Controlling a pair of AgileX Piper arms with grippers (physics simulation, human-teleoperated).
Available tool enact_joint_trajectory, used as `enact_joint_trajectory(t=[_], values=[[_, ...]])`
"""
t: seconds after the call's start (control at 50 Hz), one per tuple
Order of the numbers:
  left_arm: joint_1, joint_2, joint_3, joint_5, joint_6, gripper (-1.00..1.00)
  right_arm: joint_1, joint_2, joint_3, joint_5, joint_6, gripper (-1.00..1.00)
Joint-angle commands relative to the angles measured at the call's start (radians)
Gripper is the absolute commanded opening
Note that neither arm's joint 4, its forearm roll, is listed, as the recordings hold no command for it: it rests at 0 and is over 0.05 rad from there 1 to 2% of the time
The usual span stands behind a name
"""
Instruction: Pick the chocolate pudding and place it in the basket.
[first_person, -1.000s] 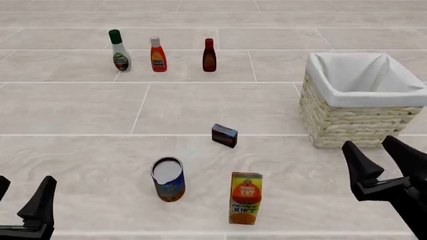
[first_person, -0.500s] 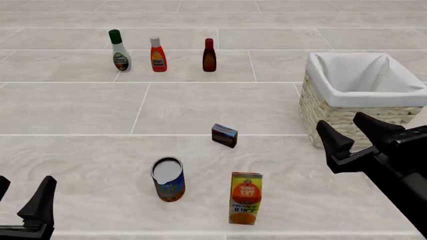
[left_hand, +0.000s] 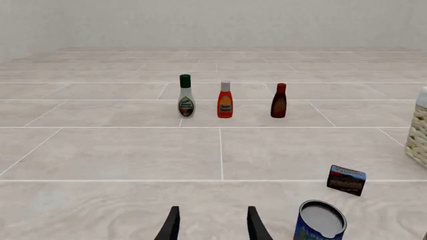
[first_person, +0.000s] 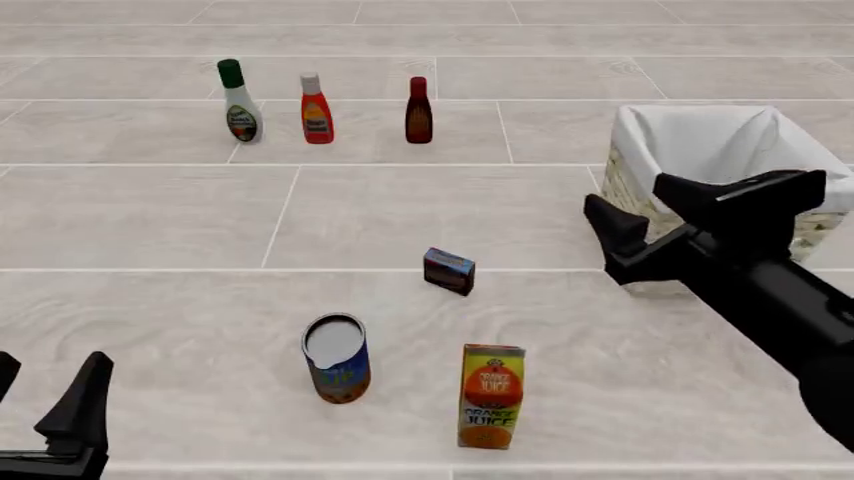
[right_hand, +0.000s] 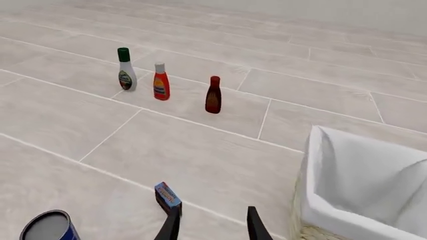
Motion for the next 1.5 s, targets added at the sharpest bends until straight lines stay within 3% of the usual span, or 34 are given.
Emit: enact_joint_trajectory(t=[0.02, 0.84, 1.08, 1.14, 1.5], values=[[0.000, 0.000, 0.000, 0.000, 0.000, 1.00, 0.036, 0.100, -0.097, 0.037, -0.011, 1.00], [0.000, 0.000, 0.000, 0.000, 0.000, 1.00, 0.112, 0.480, -0.324, -0.017, 0.006, 1.00], [0.000, 0.000, 0.000, 0.000, 0.000, 1.00, 0.133, 0.542, -0.405, 0.035, 0.002, 1.00], [0.000, 0.000, 0.000, 0.000, 0.000, 1.00, 0.163, 0.544, -0.410, 0.034, -0.024, 1.00], [0.000, 0.000, 0.000, 0.000, 0.000, 1.00, 0.158, 0.642, -0.572, 0.163, -0.027, 1.00]])
